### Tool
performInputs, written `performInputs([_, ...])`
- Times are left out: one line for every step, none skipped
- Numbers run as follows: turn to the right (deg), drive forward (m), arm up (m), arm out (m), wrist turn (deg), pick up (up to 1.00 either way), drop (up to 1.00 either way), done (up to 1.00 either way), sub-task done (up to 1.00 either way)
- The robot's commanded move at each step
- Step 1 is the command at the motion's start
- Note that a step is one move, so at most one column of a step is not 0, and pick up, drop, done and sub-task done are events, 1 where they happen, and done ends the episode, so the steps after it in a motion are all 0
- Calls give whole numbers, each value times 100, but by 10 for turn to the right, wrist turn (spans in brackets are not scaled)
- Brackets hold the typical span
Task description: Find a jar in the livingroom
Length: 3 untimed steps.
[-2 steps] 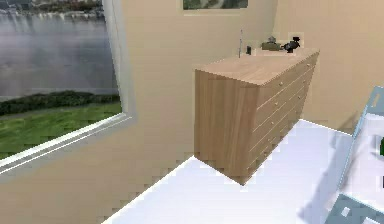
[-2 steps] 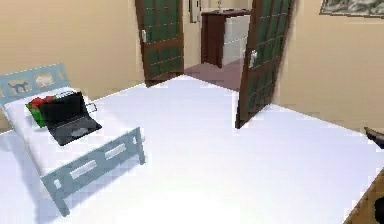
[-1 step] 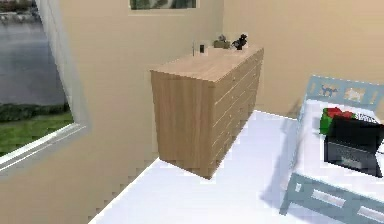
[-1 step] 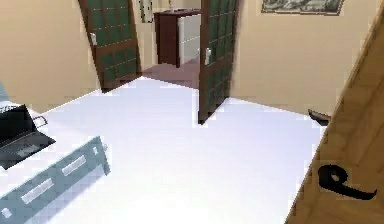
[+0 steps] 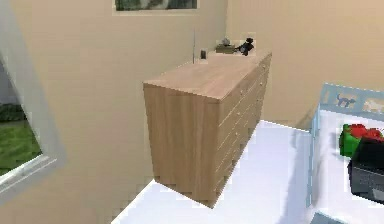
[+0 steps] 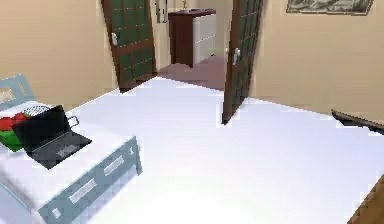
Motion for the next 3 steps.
performInputs([450,0,0,0,0,0,0,0,0])
performInputs([450,0,0,0,0,0,0,0,0])
performInputs([60,0,0,0,0,0,0,0,0])
